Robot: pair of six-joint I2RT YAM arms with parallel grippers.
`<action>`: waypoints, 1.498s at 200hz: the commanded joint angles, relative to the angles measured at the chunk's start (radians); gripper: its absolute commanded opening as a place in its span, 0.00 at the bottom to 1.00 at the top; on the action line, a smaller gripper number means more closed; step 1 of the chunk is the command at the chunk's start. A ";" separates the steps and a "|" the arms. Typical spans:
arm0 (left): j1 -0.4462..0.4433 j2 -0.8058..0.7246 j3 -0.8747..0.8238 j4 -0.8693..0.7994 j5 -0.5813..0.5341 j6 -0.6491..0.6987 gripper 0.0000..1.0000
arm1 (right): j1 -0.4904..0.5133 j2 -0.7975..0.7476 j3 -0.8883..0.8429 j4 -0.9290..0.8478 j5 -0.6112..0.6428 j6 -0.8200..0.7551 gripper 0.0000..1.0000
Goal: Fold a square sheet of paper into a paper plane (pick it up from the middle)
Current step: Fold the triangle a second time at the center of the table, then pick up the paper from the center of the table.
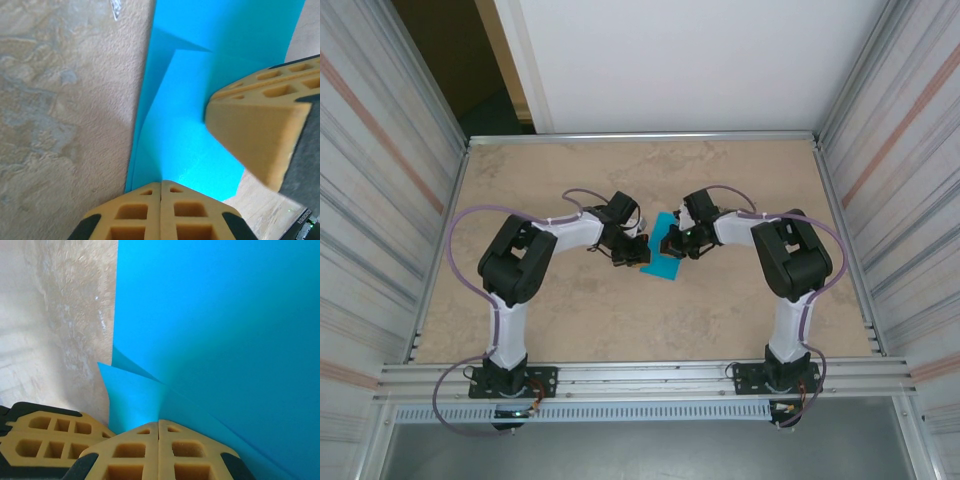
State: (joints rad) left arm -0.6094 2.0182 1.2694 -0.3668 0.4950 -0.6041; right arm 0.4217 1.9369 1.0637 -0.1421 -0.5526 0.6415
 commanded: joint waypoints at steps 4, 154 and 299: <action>-0.006 0.051 -0.029 -0.112 -0.064 -0.020 0.00 | -0.099 -0.031 -0.055 -0.007 0.078 -0.032 0.00; -0.003 0.020 0.166 -0.058 0.020 0.049 0.08 | -0.054 -0.327 -0.203 0.072 0.152 0.185 0.34; 0.037 0.137 0.172 -0.067 -0.060 0.023 0.08 | 0.024 -0.272 -0.255 0.174 0.198 0.517 0.46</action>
State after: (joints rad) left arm -0.5797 2.1365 1.4677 -0.4145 0.4614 -0.5514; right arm 0.4438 1.6489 0.8261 0.0307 -0.3935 1.0935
